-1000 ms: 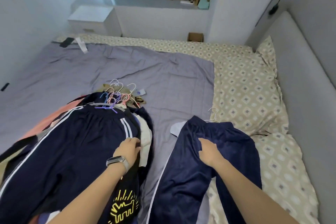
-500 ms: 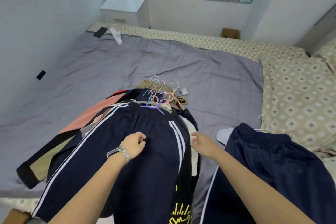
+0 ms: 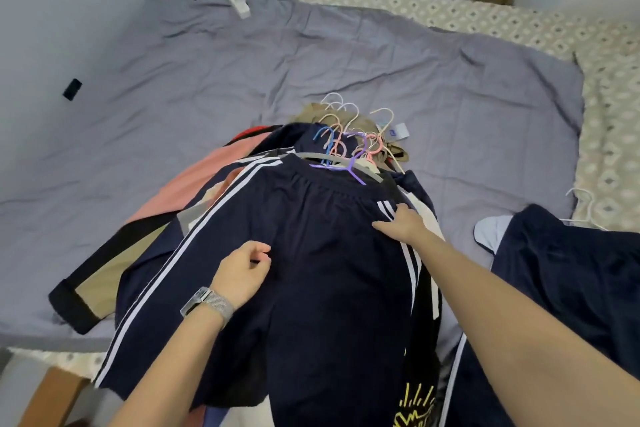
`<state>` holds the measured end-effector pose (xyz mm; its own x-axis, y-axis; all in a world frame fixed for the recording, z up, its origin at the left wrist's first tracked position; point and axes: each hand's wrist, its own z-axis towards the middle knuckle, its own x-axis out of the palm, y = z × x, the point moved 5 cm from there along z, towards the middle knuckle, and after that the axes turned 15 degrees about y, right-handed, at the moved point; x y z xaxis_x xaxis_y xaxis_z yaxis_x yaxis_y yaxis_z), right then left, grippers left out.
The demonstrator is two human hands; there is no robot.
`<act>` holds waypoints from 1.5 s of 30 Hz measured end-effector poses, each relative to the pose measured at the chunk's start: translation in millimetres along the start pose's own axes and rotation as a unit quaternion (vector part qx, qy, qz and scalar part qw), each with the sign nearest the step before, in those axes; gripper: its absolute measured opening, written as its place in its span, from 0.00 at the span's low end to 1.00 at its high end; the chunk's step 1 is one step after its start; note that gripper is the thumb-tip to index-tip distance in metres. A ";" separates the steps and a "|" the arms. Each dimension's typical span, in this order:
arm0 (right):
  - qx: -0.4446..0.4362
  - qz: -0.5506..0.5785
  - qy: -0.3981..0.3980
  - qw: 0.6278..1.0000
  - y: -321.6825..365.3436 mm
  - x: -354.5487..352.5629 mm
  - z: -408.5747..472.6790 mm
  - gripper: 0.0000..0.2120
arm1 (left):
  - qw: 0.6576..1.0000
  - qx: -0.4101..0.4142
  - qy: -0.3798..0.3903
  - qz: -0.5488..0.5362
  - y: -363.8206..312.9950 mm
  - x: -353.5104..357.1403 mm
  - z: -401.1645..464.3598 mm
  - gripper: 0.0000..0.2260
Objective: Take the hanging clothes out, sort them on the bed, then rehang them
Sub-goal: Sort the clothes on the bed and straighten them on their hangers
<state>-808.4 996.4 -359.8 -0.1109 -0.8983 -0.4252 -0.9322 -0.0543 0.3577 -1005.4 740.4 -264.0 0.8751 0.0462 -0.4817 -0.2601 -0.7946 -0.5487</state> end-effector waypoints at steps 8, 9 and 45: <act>-0.139 0.004 -0.243 0.960 36.3 -4.2 -110.5 0.25 | 0.993 -0.003 -0.110 0.043 -18.3 -12.0 -13.4 0.14; -0.164 -0.002 -0.237 0.958 36.5 -5.3 -125.9 0.25 | 0.989 0.023 -0.142 0.045 -28.2 -15.6 -17.7 0.17; -0.254 0.111 -0.376 0.884 -350.5 -48.6 -559.8 0.06 | 0.896 0.333 -0.241 0.167 -256.0 232.1 -413.4 0.09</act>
<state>-283.5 814.9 0.9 -0.6476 -0.3779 -0.6616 -0.6047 -0.2734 0.7481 -567.0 704.3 47.1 0.4671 0.2574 -0.8459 -0.8008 -0.2827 -0.5281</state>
